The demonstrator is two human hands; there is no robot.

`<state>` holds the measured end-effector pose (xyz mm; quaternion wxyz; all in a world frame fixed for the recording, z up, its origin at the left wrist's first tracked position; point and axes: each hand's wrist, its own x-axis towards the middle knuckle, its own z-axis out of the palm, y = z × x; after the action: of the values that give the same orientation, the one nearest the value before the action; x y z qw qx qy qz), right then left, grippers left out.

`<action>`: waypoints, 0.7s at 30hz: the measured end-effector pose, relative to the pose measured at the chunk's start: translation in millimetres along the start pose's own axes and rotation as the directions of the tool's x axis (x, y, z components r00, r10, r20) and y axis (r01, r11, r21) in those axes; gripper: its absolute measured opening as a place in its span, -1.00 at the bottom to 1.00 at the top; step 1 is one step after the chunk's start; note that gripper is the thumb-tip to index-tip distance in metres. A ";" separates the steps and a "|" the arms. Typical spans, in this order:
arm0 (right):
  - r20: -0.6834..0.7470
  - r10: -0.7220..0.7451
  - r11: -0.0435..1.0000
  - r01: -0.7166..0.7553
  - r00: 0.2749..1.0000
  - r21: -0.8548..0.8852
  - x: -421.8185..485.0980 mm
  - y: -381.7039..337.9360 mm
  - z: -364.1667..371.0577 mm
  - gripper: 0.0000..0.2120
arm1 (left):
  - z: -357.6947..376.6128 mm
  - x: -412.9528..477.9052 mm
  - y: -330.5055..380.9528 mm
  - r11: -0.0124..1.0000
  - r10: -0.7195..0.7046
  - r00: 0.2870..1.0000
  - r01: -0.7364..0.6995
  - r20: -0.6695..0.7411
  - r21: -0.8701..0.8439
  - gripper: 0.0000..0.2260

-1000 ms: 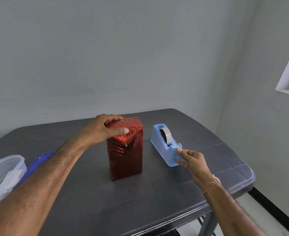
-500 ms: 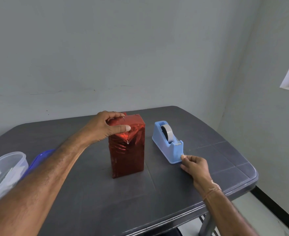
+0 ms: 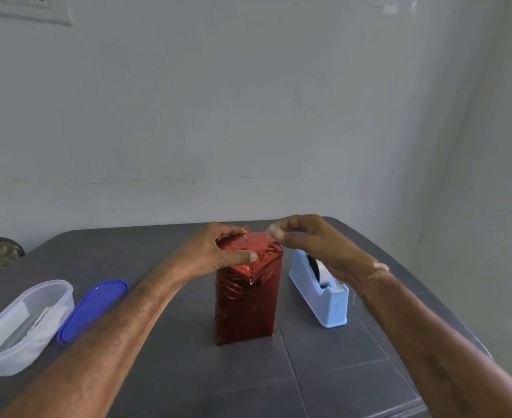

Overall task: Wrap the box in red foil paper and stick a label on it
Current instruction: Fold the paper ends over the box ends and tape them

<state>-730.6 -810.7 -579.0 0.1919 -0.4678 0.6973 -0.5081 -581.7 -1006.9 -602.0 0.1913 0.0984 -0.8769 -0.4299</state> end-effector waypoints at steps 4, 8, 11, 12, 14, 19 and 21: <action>0.132 0.052 0.993 -0.037 0.990 -0.115 32.8 -7.8 2.9 -0.78 | 0.8 -0.9 3.2 1.000 0.019 1.000 -0.019 -0.009 0.006 -0.61; 0.189 0.068 0.987 -0.039 0.980 -0.154 49.9 -8.8 7.1 -0.79 | -1.7 -3.9 7.9 0.999 0.033 0.999 -0.033 -0.006 0.003 -0.72; 0.209 0.077 0.986 -0.044 0.975 -0.159 55.0 -9.1 11.6 -0.83 | -2.0 -5.0 8.5 0.999 0.046 0.999 -0.046 -0.007 0.006 -0.72; 0.215 0.080 0.986 -0.045 0.973 -0.160 55.7 -8.7 12.9 -0.86 | -2.0 -4.7 7.8 0.999 0.047 0.999 -0.047 -0.008 0.005 -0.72; 0.210 0.073 0.987 -0.041 0.975 -0.153 56.4 -7.6 15.6 -0.91 | -2.1 -5.0 6.8 0.999 0.041 0.999 -0.041 -0.014 0.000 -0.73; 0.165 0.048 0.992 -0.028 0.985 -0.125 57.7 -3.0 21.3 -0.91 | -2.4 -6.1 7.6 0.999 0.052 0.999 -0.052 -0.015 0.005 -0.71; 0.154 0.045 0.992 -0.026 0.987 -0.124 57.5 -1.7 22.1 -0.91 | -2.3 -6.1 7.3 0.998 0.059 0.998 -0.059 -0.011 -0.004 -0.71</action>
<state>-741.5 -871.3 -574.7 0.2261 -0.5045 0.7179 -0.4230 -575.3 -1002.1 -596.5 0.2089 0.0742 -0.8773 -0.4256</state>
